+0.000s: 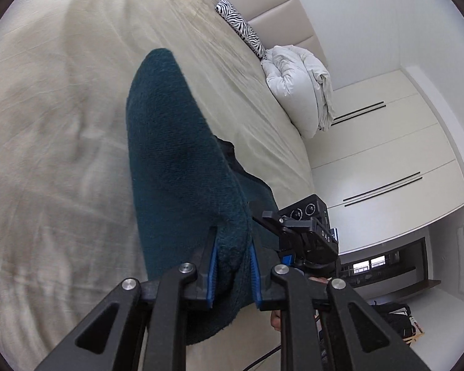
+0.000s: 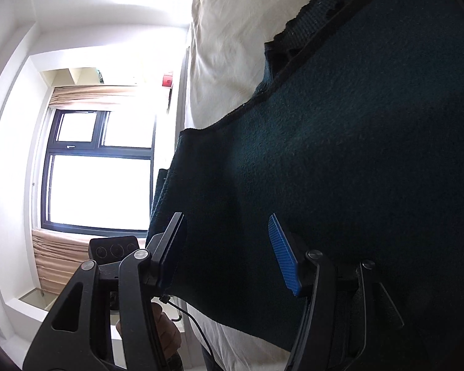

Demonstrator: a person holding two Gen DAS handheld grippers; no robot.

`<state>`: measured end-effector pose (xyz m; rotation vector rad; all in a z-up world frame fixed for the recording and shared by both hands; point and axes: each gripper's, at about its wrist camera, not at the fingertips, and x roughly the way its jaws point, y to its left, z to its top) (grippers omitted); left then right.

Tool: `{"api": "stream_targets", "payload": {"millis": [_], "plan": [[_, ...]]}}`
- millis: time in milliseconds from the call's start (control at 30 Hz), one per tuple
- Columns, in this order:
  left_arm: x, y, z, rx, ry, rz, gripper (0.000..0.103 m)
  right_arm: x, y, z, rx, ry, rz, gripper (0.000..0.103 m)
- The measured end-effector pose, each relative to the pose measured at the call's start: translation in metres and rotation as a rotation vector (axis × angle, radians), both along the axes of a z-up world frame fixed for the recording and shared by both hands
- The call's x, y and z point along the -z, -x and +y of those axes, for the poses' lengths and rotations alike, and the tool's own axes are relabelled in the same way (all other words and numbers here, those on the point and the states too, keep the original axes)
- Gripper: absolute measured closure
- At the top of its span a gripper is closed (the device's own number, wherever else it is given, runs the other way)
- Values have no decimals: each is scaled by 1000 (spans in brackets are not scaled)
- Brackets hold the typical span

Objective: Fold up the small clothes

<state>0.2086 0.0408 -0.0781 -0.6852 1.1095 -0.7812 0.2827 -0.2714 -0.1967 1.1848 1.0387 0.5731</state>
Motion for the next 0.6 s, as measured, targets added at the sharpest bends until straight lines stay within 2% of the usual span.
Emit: {"api": "stream_targets", "payload": {"millis": [133, 200, 333, 367, 467, 600], "plan": [[-1, -2, -69, 90, -50, -20, 84, 11, 3, -43, 42, -117, 11, 48], [9, -2, -98, 123, -45, -1, 84, 14, 4, -66, 79, -155, 0, 44], [34, 5, -144, 179, -65, 0, 82, 20, 5, -100, 121, -185, 4, 44], [42, 7, -150, 182, -66, 16, 78, 21, 6, -103, 113, -176, 7, 44], [54, 11, -153, 176, -54, 11, 78, 20, 7, -106, 89, -157, 3, 44], [51, 16, -138, 173, -45, 6, 73, 20, 6, -111, 91, -161, 9, 44]]}}
